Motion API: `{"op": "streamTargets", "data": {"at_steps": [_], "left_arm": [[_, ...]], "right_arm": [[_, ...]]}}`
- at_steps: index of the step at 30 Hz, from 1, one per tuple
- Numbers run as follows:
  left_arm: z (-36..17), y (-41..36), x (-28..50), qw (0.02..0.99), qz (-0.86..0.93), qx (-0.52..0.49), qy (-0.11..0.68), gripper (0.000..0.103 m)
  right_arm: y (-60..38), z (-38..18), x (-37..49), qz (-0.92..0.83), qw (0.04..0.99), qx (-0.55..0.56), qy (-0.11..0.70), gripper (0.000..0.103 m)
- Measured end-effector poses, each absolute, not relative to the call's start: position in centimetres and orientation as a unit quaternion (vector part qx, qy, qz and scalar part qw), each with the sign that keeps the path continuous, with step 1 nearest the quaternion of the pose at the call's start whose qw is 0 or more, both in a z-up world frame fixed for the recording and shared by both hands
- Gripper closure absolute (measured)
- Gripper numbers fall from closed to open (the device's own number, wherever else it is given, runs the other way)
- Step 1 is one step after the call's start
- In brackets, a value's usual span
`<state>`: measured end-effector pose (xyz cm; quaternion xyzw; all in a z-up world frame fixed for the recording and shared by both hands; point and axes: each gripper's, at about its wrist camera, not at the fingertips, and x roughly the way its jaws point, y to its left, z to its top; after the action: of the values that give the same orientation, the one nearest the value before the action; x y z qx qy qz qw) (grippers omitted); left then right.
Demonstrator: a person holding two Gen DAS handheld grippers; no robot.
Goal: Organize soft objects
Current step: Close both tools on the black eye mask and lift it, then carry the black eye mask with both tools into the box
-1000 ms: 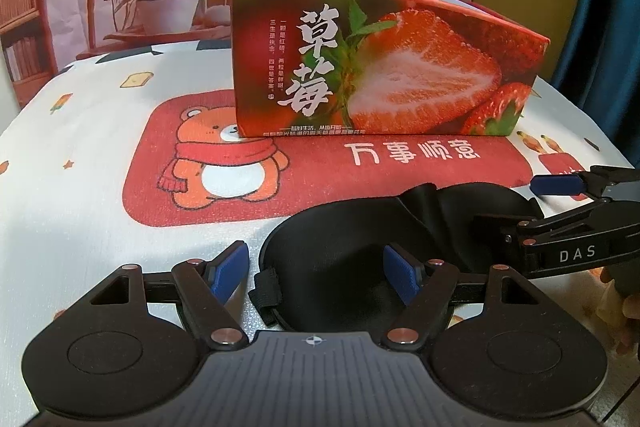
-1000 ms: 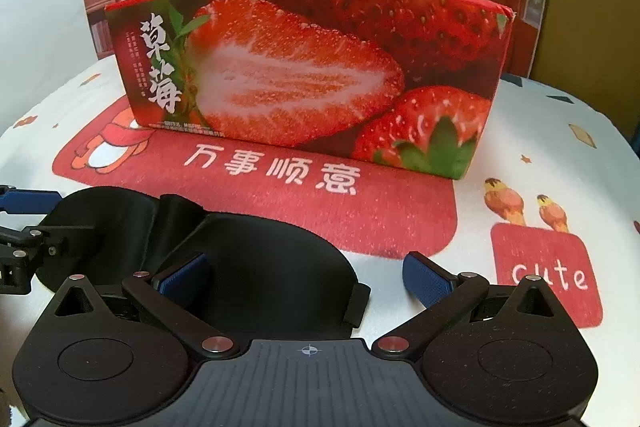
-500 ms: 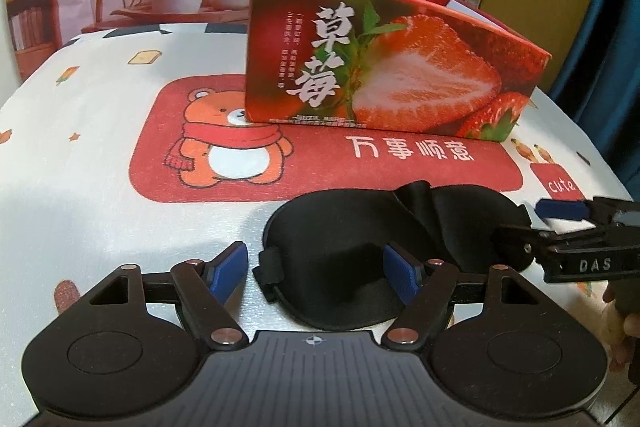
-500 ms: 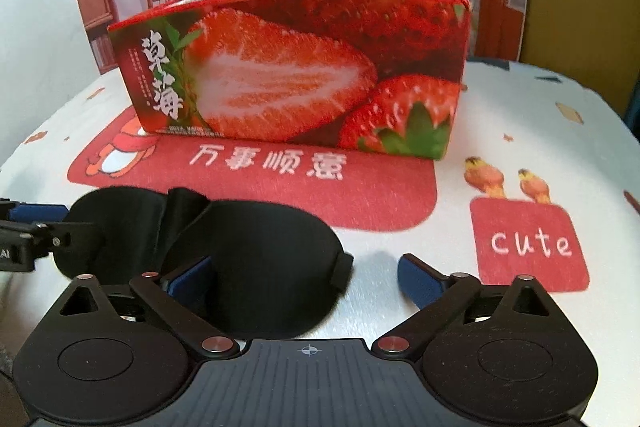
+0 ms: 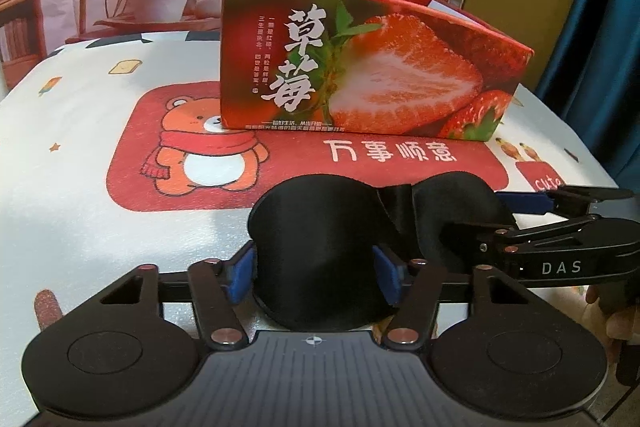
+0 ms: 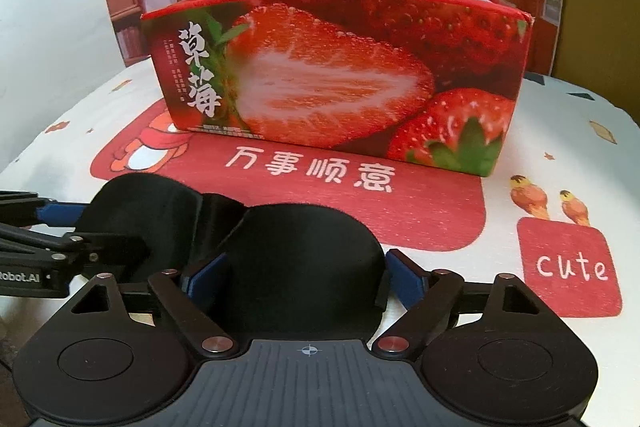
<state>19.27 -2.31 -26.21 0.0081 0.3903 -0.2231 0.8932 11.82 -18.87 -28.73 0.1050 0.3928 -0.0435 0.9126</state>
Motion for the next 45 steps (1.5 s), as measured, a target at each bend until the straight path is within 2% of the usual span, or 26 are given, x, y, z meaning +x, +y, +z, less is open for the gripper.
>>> {"op": "streamTargets", "data": {"at_steps": [2, 5, 6, 7, 9, 18, 30, 39, 45], "left_arm": [[-26.2, -2.1, 19.3, 0.893, -0.224, 0.000, 0.390, 0.049], [-26.1, -2.2, 19.2, 0.893, -0.231, -0.004, 0.387, 0.065], [-26.1, -2.3, 19.2, 0.892, -0.235, -0.006, 0.385, 0.072], [-26.0, -2.4, 19.1, 0.892, -0.239, -0.005, 0.384, 0.075], [-25.9, -2.5, 19.0, 0.895, -0.238, -0.001, 0.378, 0.078], [-23.4, -2.1, 19.0, 0.914, -0.232, -0.004, 0.334, 0.082], [-16.3, -3.5, 20.4, 0.939, -0.244, -0.005, 0.240, 0.083], [-13.3, -5.2, 22.2, 0.943, -0.256, -0.008, 0.214, 0.083], [-11.1, -6.4, 26.2, 0.943, -0.257, -0.019, 0.209, 0.084]], "right_arm": [[-19.0, -28.6, 11.8, -0.041, 0.913, 0.112, 0.390, 0.028], [-18.7, -28.4, 11.9, -0.029, 0.915, 0.115, 0.386, 0.042], [-18.6, -28.3, 11.9, -0.022, 0.915, 0.118, 0.385, 0.051], [-18.4, -28.2, 11.9, -0.014, 0.915, 0.121, 0.384, 0.060], [-17.9, -27.9, 12.0, -0.005, 0.918, 0.117, 0.380, 0.066], [-17.8, -25.3, 12.1, 0.014, 0.932, 0.117, 0.343, 0.072], [-19.8, -18.6, 13.8, 0.016, 0.958, 0.114, 0.262, 0.076], [-21.9, -14.6, 16.1, 0.011, 0.968, 0.091, 0.232, 0.077], [-23.7, -12.5, 18.9, 0.006, 0.971, 0.079, 0.228, 0.077]]}}
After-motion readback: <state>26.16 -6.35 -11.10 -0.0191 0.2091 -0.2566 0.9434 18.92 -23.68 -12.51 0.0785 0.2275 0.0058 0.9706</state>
